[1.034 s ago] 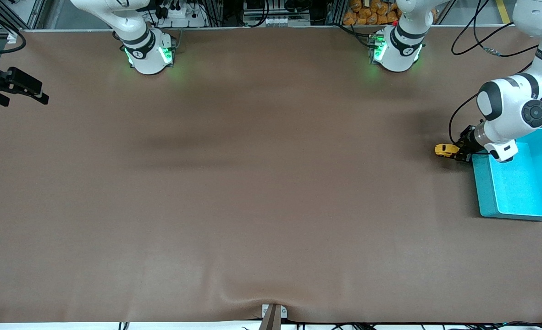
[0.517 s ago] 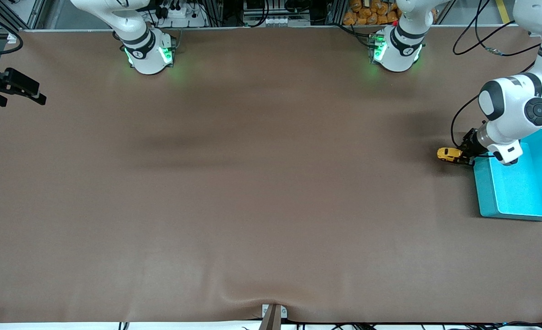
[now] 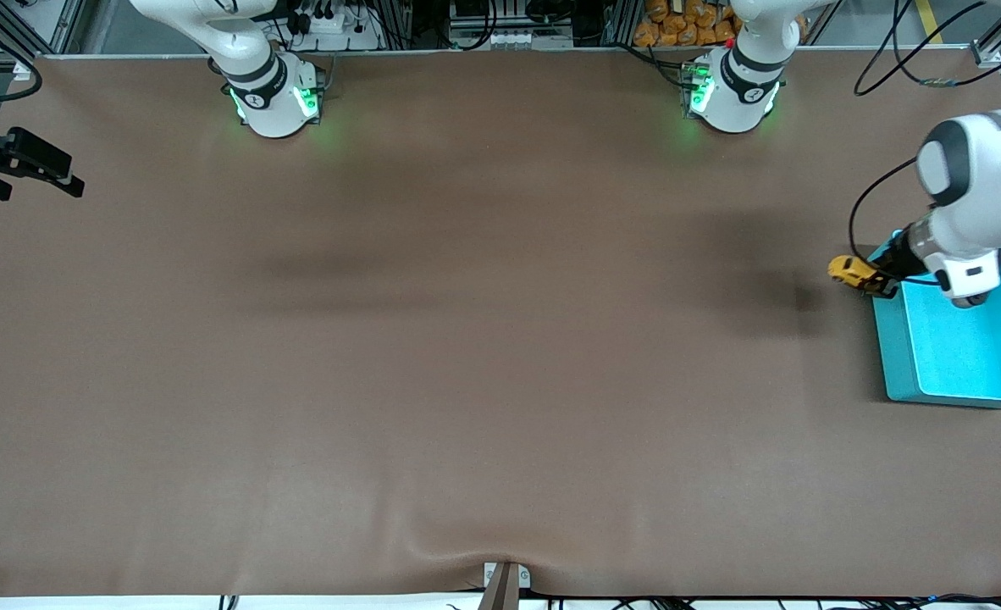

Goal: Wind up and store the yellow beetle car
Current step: 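Lift the car with the left gripper and carry it over the box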

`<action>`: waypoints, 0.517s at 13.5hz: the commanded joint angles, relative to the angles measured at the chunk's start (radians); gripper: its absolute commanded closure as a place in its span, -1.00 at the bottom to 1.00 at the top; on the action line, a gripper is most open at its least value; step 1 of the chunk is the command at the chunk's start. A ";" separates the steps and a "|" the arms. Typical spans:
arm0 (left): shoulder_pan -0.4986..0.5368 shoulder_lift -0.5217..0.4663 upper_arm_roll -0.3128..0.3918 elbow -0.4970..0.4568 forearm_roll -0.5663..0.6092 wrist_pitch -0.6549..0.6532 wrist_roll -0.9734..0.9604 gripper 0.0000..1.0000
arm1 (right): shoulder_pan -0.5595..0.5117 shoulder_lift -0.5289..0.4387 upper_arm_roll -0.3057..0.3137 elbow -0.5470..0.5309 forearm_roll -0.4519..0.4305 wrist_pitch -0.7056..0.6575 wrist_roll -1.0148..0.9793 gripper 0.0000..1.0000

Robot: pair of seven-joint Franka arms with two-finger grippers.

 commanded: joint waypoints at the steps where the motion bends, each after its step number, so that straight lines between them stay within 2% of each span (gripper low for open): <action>1: 0.078 -0.008 0.007 0.049 0.027 -0.048 0.257 0.90 | 0.029 -0.024 -0.011 -0.020 -0.003 0.008 0.001 -1.00; 5: 0.180 0.038 0.010 0.135 0.033 -0.045 0.642 0.90 | 0.033 -0.024 -0.010 -0.019 -0.003 0.013 0.001 -1.00; 7: 0.210 0.097 0.009 0.184 0.123 -0.042 0.733 0.90 | 0.041 -0.023 -0.010 -0.020 -0.003 0.016 0.001 -1.00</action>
